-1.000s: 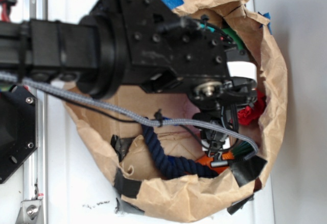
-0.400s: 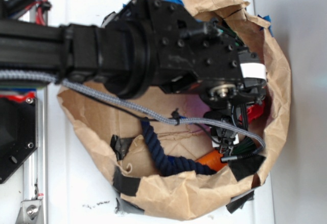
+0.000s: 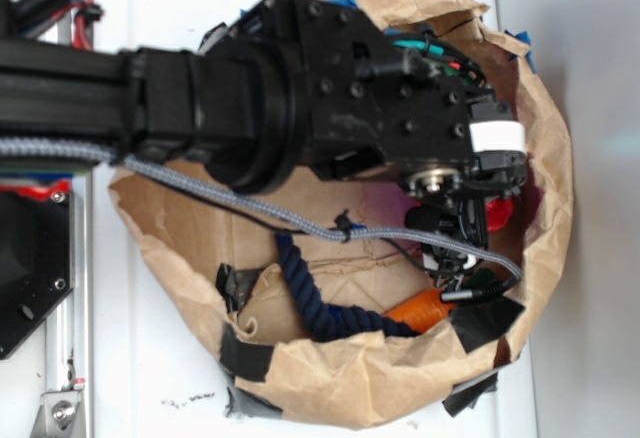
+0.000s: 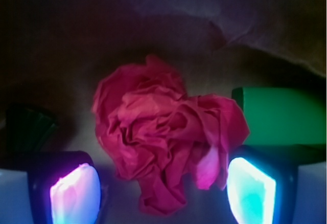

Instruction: Grab the red paper.

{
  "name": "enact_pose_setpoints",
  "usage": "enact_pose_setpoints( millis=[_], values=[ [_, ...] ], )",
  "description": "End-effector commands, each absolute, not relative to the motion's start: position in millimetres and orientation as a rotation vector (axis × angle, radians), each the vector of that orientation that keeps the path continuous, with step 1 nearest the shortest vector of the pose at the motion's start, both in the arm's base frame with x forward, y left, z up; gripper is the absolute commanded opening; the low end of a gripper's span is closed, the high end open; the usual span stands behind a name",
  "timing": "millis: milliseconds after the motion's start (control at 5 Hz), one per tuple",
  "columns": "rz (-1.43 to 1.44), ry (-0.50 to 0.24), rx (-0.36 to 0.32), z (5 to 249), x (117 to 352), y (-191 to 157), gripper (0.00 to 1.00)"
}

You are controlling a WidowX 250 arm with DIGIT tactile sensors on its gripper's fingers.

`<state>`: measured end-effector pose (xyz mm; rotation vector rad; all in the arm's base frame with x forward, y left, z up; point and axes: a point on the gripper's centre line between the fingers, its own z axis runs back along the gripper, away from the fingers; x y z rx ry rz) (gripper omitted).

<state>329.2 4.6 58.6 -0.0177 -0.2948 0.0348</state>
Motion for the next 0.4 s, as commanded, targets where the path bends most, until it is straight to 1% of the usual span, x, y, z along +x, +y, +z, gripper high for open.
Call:
enact_pose_setpoints(
  millis=[0,200],
  values=[
    [0.006,-0.431,0.011,95.3,349.0,2.3,1.00],
    [0.008,-0.436,0.011,97.2,349.8,2.0,1.00]
  ],
)
